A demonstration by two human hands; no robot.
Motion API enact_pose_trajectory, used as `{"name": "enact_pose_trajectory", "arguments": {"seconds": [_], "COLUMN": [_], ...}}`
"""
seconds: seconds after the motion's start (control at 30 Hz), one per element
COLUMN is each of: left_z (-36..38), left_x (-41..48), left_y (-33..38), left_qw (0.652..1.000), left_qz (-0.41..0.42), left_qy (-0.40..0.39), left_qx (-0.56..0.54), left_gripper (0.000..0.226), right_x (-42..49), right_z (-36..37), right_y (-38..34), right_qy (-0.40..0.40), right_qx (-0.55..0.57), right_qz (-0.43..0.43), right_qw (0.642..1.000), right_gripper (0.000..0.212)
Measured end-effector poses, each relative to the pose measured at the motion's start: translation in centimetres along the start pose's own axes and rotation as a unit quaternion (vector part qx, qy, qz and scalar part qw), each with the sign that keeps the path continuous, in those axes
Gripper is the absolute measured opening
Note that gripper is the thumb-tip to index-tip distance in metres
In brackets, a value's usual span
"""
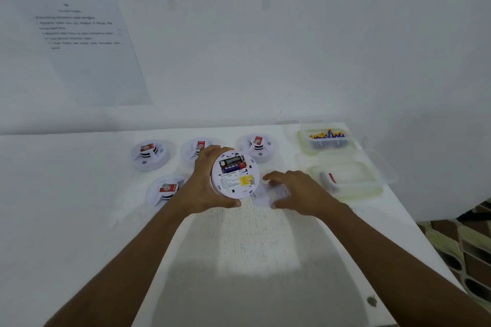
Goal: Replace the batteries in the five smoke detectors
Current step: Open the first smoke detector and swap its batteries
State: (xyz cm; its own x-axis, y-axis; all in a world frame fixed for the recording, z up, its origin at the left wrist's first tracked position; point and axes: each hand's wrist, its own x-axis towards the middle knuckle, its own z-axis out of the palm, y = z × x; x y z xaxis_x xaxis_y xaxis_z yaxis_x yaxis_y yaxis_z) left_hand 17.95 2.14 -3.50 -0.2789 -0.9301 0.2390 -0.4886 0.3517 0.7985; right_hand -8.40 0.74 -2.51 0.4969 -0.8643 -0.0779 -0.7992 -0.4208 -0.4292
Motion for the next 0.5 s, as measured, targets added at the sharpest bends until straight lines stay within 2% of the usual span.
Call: {"name": "enact_pose_trajectory", "arguments": {"seconds": [0.07, 0.13, 0.33, 0.4, 0.5], "left_z": [-0.1, -0.2, 0.1, 0.2, 0.5], "left_x": [-0.4, -0.7, -1.4, -1.4, -1.2], "left_y": [0.1, 0.2, 0.7, 0.9, 1.3], "left_qw": [1.000, 1.000, 0.999, 0.999, 0.999], "left_qz": [0.002, 0.000, -0.019, -0.021, -0.016], "left_qy": [0.002, 0.007, 0.020, 0.023, 0.023], "left_qx": [-0.007, -0.014, -0.027, -0.028, -0.038], "left_gripper": [0.103, 0.104, 0.102, 0.103, 0.102], "right_x": [-0.5, -0.9, -1.6, -1.9, -2.4], "right_z": [-0.2, -0.2, -0.9, -1.2, -2.3], "right_y": [-0.1, -0.4, -0.6, -0.7, -1.5], "right_qy": [0.024, 0.056, 0.162, 0.221, 0.298], "right_qx": [-0.053, -0.061, 0.081, 0.166, 0.350], "right_qz": [-0.021, -0.046, -0.011, 0.024, 0.047], "right_qw": [0.998, 0.995, 0.983, 0.961, 0.887], "right_gripper": [0.074, 0.080, 0.077, 0.072, 0.064]}}
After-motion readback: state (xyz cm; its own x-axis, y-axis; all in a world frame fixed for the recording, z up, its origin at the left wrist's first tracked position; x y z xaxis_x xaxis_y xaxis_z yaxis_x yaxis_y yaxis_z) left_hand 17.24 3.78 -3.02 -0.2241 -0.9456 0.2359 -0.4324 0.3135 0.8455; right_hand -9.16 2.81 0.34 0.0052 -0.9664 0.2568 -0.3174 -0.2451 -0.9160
